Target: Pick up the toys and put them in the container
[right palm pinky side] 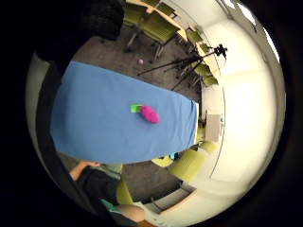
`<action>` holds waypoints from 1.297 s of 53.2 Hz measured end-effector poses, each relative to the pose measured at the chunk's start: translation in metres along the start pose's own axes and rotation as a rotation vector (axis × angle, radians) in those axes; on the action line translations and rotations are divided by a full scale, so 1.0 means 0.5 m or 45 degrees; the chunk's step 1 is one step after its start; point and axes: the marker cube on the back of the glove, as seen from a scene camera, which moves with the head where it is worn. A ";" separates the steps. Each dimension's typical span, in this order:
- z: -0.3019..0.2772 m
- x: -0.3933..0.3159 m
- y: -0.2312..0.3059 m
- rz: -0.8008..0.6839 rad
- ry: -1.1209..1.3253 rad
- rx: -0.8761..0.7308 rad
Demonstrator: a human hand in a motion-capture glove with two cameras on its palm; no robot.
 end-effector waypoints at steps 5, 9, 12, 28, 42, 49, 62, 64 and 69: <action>0.050 0.113 0.008 0.099 0.010 -0.011; 0.091 0.170 0.007 0.144 0.020 -0.019; 0.123 0.201 0.005 0.181 0.018 -0.046; 0.454 0.355 0.025 0.350 -0.006 -0.298; 0.571 0.405 0.055 0.458 -0.058 -0.452; 0.581 0.408 0.060 0.447 -0.107 -0.505; 0.579 0.410 0.065 0.470 -0.316 -0.438; 0.576 0.408 0.066 0.468 -0.312 -0.408; 0.569 0.396 0.068 0.459 -0.221 -0.308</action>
